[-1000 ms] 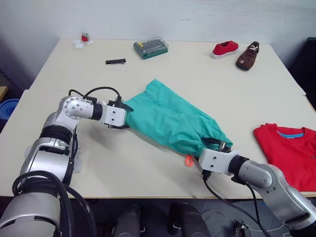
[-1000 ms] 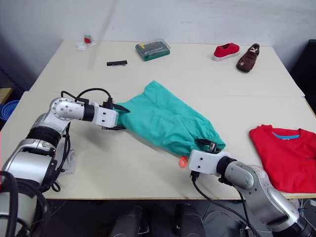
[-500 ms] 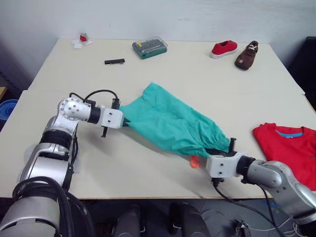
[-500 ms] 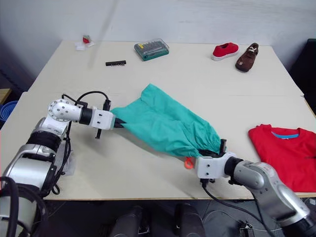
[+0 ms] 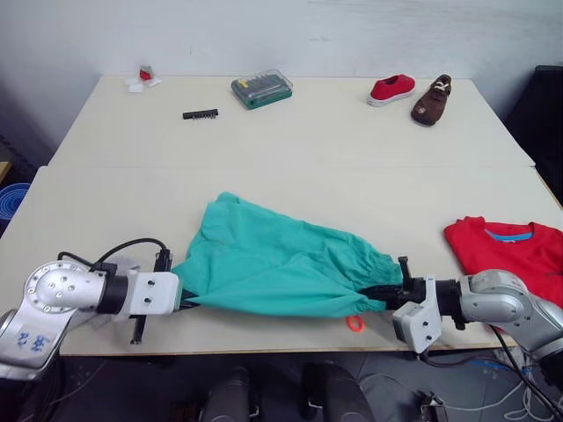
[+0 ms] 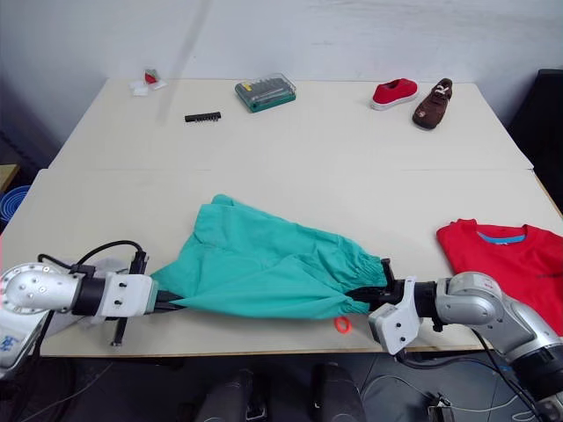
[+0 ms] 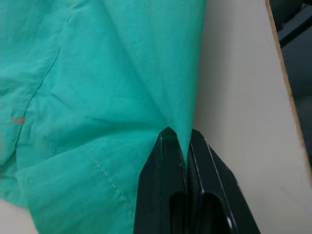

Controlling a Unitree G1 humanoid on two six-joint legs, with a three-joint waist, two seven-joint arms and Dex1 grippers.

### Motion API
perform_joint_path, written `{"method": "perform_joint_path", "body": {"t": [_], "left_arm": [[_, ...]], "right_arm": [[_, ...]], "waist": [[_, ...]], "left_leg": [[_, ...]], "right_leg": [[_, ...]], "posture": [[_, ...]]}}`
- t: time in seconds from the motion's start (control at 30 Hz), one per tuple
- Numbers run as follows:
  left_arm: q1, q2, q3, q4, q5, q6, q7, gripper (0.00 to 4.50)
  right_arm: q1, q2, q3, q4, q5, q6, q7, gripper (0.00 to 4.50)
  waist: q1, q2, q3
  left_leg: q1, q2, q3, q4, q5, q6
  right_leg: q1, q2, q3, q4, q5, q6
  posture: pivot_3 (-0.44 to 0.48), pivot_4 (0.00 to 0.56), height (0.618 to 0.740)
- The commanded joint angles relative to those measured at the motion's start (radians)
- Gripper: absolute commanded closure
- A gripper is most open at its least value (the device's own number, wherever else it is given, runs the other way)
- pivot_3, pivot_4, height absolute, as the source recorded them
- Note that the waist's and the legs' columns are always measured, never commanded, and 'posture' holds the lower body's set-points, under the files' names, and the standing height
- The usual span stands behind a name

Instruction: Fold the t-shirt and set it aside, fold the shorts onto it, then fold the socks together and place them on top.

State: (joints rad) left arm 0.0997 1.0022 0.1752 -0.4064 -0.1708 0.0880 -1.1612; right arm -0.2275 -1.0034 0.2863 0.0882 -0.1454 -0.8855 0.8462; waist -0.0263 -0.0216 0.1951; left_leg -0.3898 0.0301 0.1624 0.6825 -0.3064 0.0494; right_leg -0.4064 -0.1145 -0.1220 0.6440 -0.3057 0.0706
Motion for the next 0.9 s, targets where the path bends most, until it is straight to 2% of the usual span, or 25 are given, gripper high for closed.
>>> {"method": "perform_joint_path", "body": {"t": [0.03,0.17,0.3,0.37,0.47,0.53,0.67,0.77,0.83,0.9], "left_arm": [[0.06,-0.001,0.064,-0.11,-0.018,0.059,0.04,4.49],[0.056,-0.028,0.063,-0.11,-0.038,0.127,0.085,4.49],[0.058,-0.029,0.089,-0.125,-0.149,0.225,0.059,3.55],[0.056,-0.023,0.127,-0.128,-0.266,0.308,0.021,2.96],[0.005,0.049,0.216,-0.068,-0.508,0.554,-0.06,1.96],[-0.056,0.081,0.226,-0.012,-0.559,0.608,-0.081,1.34],[-0.267,0.12,0.181,0.117,-0.66,0.723,-0.114,1.34],[-0.466,0.062,0.086,0.209,-0.663,0.747,-0.094,1.34],[-0.567,0.0,-0.026,0.267,-0.573,0.68,-0.09,1.74],[-0.612,-0.041,-0.136,0.314,-0.465,0.576,-0.129,2.3]], "right_arm": [[-0.026,0.018,0.006,0.048,0.0,-0.063,0.003,4.48],[-0.02,0.033,-0.008,0.045,0.005,-0.03,-0.002,4.48],[0.042,0.009,-0.037,-0.027,0.08,0.056,0.015,3.21],[0.109,-0.021,-0.081,-0.103,0.14,0.115,0.019,2.57],[0.276,-0.105,-0.205,-0.303,0.341,0.333,0.031,1.53],[0.355,-0.138,-0.278,-0.4,0.437,0.46,0.037,1.53],[0.466,-0.157,-0.441,-0.562,0.657,0.71,0.041,1.53],[0.422,-0.14,-0.491,-0.658,0.867,0.935,-0.033,1.53],[0.348,-0.123,-0.464,-0.704,0.959,1.063,-0.089,1.9],[0.277,-0.101,-0.419,-0.732,1.003,1.16,-0.122,2.5]], "waist": [[-0.001,0.0,0.0],[0.0,0.0,0.0],[0.0,0.001,0.0],[0.002,0.001,0.0],[0.005,0.002,0.0],[0.008,0.002,0.0],[0.017,0.002,0.0],[0.024,0.002,0.0],[0.026,0.002,0.0],[0.027,0.002,0.0]], "left_leg": [[0.0,0.0,0.0,0.0,0.0,0.0],[0.001,0.0,0.0,0.0,0.001,-0.002],[0.001,0.001,0.0,-0.001,0.001,-0.003],[0.001,0.001,0.0,-0.001,0.001,-0.003],[0.0,0.001,-0.002,-0.002,0.001,-0.003],[0.001,0.001,-0.003,-0.002,0.001,-0.004],[0.003,0.001,-0.005,-0.002,0.0,-0.006],[0.003,0.001,-0.005,-0.003,0.0,-0.006],[0.002,0.001,-0.005,-0.003,0.0,-0.006],[0.002,0.0,-0.004,-0.003,0.0,-0.006]], "right_leg": [[0.0,0.0,0.0,0.0,-0.001,-0.001],[0.0,0.0,0.0,0.002,-0.002,-0.003],[-0.001,0.0,0.0,0.003,-0.002,-0.003],[-0.001,0.0,0.0,0.003,-0.002,-0.003],[-0.001,0.0,-0.001,0.003,-0.003,-0.004],[-0.001,0.0,-0.001,0.003,-0.004,-0.004],[0.001,0.0,-0.001,0.004,-0.004,-0.005],[0.001,0.0,-0.001,0.004,-0.004,-0.005],[0.001,0.0,-0.002,0.004,-0.004,-0.005],[0.0,0.0,-0.002,0.003,-0.004,-0.005]], "posture": [[0.0,0.15,0.74],[0.0,0.15,0.74],[0.0,0.15,0.74],[0.0,0.15,0.74],[0.0,0.15,0.74],[0.0,0.15,0.74],[0.0,0.15,0.74],[0.0,0.15,0.74],[0.0,0.15,0.74],[0.0,0.15,0.74]]}}
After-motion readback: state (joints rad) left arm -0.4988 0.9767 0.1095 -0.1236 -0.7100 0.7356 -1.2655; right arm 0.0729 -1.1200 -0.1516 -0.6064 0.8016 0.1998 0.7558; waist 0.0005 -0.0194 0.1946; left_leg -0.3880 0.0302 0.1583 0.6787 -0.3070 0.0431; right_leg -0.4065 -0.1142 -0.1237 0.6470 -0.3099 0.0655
